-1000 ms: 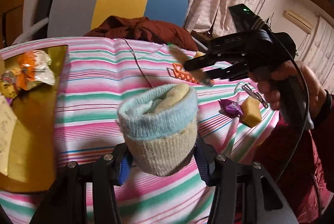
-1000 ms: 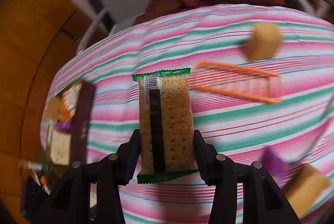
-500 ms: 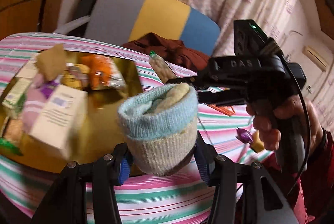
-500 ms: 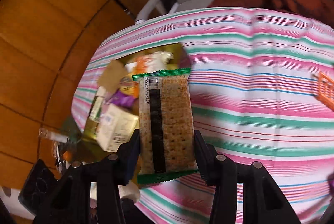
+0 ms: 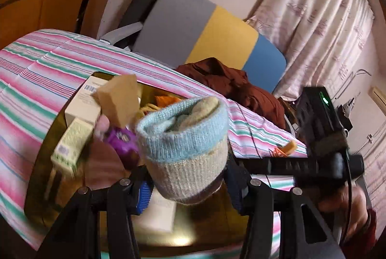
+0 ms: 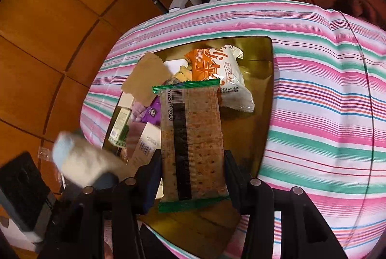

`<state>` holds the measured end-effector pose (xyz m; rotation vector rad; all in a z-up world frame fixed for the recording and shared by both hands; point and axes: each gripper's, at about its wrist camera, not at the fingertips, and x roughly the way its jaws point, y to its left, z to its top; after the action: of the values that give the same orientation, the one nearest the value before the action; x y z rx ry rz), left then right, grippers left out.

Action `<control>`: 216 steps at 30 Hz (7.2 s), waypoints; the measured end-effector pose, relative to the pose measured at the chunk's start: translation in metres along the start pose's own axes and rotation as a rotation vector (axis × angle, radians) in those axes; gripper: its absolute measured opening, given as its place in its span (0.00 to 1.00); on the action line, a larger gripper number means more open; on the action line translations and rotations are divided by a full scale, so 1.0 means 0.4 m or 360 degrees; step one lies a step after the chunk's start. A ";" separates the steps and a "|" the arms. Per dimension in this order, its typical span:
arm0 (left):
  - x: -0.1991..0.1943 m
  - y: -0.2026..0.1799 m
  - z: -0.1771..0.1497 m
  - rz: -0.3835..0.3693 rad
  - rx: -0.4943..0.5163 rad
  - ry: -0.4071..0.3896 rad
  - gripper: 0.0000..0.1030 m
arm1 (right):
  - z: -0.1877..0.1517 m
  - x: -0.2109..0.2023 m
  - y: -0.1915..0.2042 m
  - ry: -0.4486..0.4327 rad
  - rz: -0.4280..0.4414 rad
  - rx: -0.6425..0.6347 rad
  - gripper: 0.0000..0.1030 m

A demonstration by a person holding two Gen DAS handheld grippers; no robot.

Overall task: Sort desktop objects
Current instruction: 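Release the sock and cracker pack into the tray and withdraw both tools, then grasp the purple packet with the left tool while the right tool grasps a yellow sponge, then carry the purple packet and yellow sponge over the gold tray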

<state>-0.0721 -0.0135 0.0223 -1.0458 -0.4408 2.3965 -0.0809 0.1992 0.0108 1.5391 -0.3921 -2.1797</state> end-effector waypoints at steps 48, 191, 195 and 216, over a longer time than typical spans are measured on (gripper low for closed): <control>0.064 -0.243 -0.107 0.0036 0.0182 0.0207 0.63 | -0.167 -0.250 -0.262 -0.0243 -0.0106 0.0235 0.73; 0.370 -0.547 -0.362 -0.0485 0.0713 0.0392 0.41 | -0.197 -0.513 -0.691 -0.0168 -0.0485 0.0549 0.49; 0.319 -0.507 -0.348 -0.0489 0.0634 0.0374 0.38 | -0.180 -0.437 -0.602 -0.0141 -0.0384 0.0457 0.49; 0.033 -0.261 -0.209 -0.0406 0.0307 0.0068 0.37 | -0.082 -0.249 -0.242 -0.0106 0.0035 0.0197 0.49</control>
<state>0.0145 0.0885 0.0087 -0.8954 -0.3008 2.1388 -0.0403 0.3338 0.0355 1.5207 -0.5729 -2.2312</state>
